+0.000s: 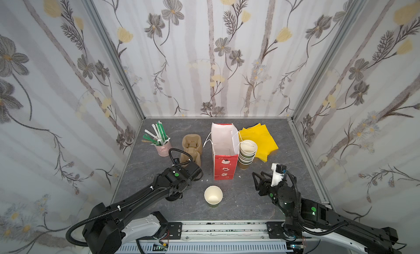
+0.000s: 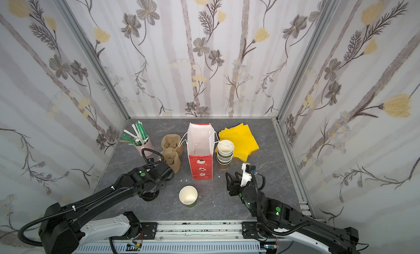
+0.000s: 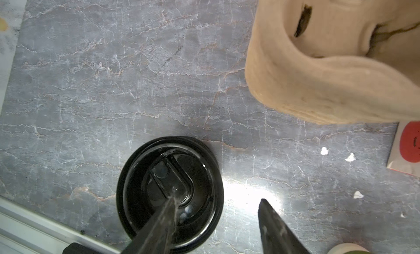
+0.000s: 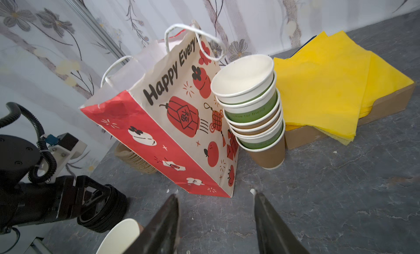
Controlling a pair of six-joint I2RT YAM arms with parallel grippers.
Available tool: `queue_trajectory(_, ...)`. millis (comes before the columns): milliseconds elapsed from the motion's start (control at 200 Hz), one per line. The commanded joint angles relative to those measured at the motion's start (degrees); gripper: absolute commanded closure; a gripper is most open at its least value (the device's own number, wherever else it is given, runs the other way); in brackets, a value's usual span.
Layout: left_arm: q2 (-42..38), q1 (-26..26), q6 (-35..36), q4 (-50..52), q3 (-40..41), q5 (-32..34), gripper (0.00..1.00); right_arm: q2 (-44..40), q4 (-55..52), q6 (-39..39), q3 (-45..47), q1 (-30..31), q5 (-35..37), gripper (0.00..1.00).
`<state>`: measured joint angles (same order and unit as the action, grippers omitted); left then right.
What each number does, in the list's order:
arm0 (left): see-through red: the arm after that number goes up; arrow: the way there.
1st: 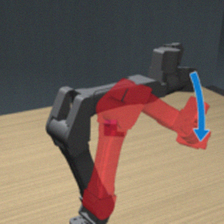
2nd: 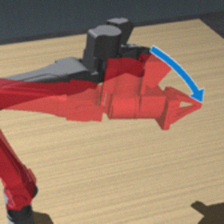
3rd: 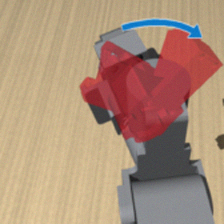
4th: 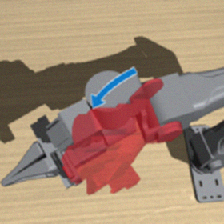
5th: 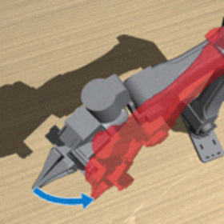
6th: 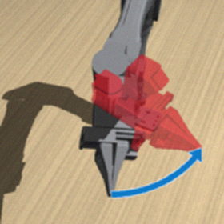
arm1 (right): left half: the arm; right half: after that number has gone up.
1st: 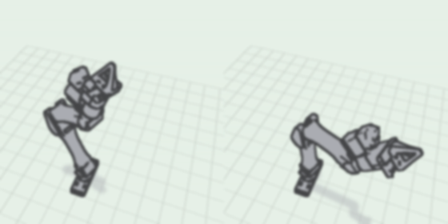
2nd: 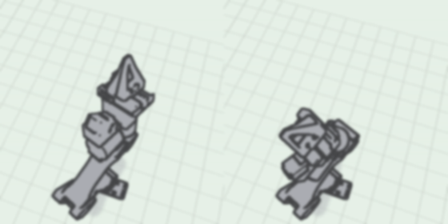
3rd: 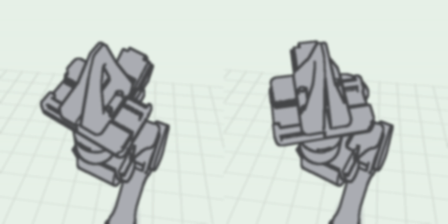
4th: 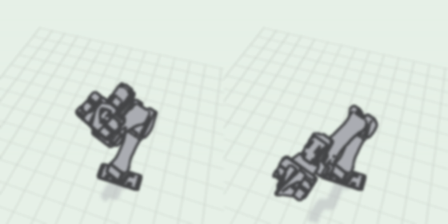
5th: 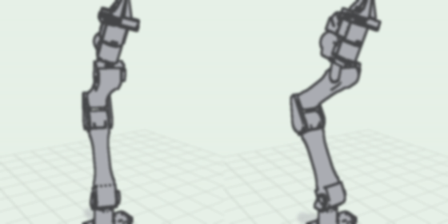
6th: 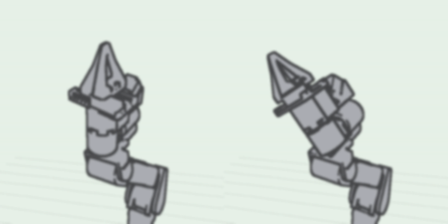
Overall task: Pack a coffee takeout order
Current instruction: Pick up the lid.
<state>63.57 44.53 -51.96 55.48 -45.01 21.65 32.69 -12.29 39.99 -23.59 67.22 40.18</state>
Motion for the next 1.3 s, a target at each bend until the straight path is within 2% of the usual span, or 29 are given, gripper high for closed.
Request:
queue_trajectory(0, -3.08, -0.26, -2.11, -2.04, 1.21, -0.81, 0.44, -1.98, 1.49, -0.34, 1.43, 0.01, 4.25, 0.45)
queue_trajectory(55, -4.45, -0.45, -2.66, -3.28, 2.4, -2.36, 0.45, -3.22, 1.06, 0.54, 2.08, 0.02, 4.85, 0.44)
queue_trajectory(135, -5.12, -1.11, -3.83, -4.86, 3.98, -4.82, 0.44, -5.27, 0.88, 1.88, 3.48, 0.02, 7.32, 0.38)
queue_trajectory(435, 1.52, -1.25, -4.11, -5.74, 4.28, -5.62, 0.44, -12.19, -1.3, 4.15, 5.16, 0.01, 11.22, 0.38)
queue_trajectory(605, 4.36, -1.27, -4.5, -5.65, 3.34, -4.39, 0.51, -11.53, -2.9, 5.66, 5.23, -0.03, 10.7, 0.38)
queue_trajectory(664, 4.63, -1.29, -4.44, -5.64, 2.96, -3.67, 0.58, -10.94, -3.25, 6.13, 5.21, -0.01, 10.34, 0.38)
queue_trajectory(989, 7.87, -1.29, -4.27, -5.42, 2.66, -1.45, 0.59, -9.55, -3.44, 7.65, 5.6, -0.01, 9.66, 0.38)
queue_trajectory(1184, 8.25, -1.29, -4.27, -5.22, 2.35, 0.19, 0.68, -9.58, -3.27, 9.0, 6.54, 0.02, 9.41, 0.38)
queue_trajectory(1294, 7.96, -1.29, -3.99, -5.25, 2.52, 0.51, 0.69, -9.57, -3.18, 9.56, 6.71, 0.02, 9.13, 0.38)
